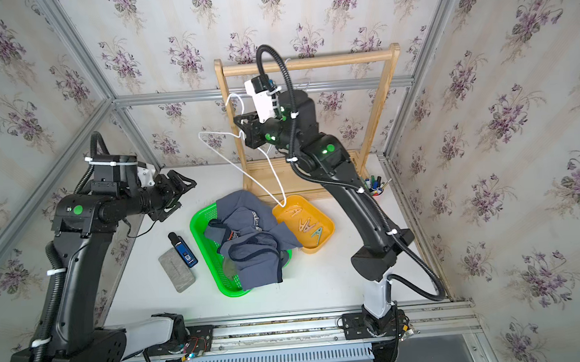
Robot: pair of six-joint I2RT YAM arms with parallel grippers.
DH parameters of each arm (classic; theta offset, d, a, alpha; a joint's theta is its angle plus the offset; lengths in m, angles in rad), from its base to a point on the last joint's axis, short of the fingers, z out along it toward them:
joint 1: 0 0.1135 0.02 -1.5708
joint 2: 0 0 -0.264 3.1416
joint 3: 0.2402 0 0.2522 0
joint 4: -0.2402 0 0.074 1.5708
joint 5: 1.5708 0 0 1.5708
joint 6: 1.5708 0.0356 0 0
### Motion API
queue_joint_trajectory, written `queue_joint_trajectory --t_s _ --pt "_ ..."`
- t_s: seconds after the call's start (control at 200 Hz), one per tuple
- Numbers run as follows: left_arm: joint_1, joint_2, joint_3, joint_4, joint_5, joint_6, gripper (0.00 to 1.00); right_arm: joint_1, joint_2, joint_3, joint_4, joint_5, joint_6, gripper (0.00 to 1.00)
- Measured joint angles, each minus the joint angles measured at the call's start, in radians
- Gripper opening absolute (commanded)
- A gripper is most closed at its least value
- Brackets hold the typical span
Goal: Remove the clothespins securing tank tops to the hanger
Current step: Place the hanger on the clothesline.
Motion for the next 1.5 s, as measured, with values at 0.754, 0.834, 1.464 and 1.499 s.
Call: queue_joint_trajectory --t_s 0.754,0.834,1.464,1.499 --pt "-0.34 0.528 0.62 0.079 -0.007 -0.062 0.87 -0.209 -0.532 -0.468 -0.195 0.227 0.005 0.0" --pt "-0.354 0.55 0.629 0.079 0.001 -0.068 0.87 -0.209 -0.521 -0.425 -0.195 0.283 0.005 0.0" --pt "-0.311 0.488 0.468 0.079 0.021 -0.025 0.87 -0.328 -0.333 -0.18 -0.132 0.363 -0.056 0.0" --pt "-0.311 0.493 0.468 0.079 0.026 -0.024 0.87 -0.349 -0.32 -0.2 -0.113 0.333 -0.055 0.0"
